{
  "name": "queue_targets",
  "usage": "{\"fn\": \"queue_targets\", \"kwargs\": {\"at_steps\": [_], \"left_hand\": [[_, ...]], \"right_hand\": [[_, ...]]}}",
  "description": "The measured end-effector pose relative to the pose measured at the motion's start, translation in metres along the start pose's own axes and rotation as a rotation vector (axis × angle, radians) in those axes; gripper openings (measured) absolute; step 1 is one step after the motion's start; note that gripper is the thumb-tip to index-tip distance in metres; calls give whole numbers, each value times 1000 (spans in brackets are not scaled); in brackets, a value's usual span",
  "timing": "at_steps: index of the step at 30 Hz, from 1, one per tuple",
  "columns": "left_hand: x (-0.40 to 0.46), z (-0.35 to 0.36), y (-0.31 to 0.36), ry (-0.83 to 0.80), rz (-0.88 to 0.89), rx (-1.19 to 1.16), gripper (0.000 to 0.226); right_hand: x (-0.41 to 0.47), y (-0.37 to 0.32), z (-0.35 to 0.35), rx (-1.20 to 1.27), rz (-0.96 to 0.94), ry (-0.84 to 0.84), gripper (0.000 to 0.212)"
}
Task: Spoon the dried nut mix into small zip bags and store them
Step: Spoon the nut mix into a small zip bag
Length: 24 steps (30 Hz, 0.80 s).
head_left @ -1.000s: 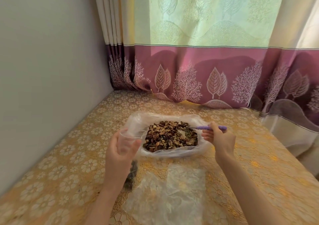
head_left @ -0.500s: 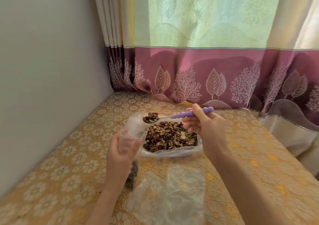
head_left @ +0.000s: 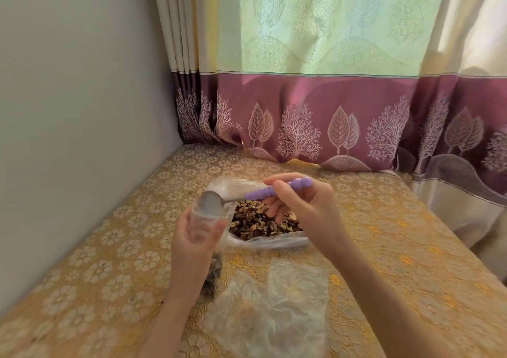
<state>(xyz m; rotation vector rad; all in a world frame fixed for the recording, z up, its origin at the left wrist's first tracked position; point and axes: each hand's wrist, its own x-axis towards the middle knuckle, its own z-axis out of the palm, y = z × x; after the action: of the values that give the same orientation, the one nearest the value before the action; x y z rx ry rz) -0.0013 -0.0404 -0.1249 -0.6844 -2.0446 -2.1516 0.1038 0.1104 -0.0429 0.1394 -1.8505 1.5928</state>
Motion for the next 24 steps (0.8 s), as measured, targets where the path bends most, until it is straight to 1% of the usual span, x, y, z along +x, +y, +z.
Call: {"fn": "queue_targets", "kwargs": {"at_steps": [3, 5, 7, 10, 14, 17, 21, 24], "left_hand": [[-2, 2, 4, 4, 17, -4, 57], [-3, 3, 6, 5, 23, -9, 56], [-3, 2, 8, 9, 26, -6, 50], [-4, 3, 10, 2, 22, -12, 38], [-3, 3, 8, 11, 33, 8, 38], [-2, 3, 4, 11, 30, 16, 43], [-1, 2, 0, 16, 42, 31, 56], [-1, 2, -1, 17, 46, 31, 55]], "right_hand": [[4, 2, -11, 32, -2, 61, 16], [7, 6, -22, 60, 14, 140, 19], [9, 13, -35, 68, 50, 226, 23], [10, 29, -56, -25, 95, 340, 29], [8, 52, -79, -189, 181, 469, 30], [5, 65, -94, -294, 239, 492, 29], [2, 73, -103, -411, 238, 453, 27], [3, 75, -107, -450, 240, 432, 31]]}}
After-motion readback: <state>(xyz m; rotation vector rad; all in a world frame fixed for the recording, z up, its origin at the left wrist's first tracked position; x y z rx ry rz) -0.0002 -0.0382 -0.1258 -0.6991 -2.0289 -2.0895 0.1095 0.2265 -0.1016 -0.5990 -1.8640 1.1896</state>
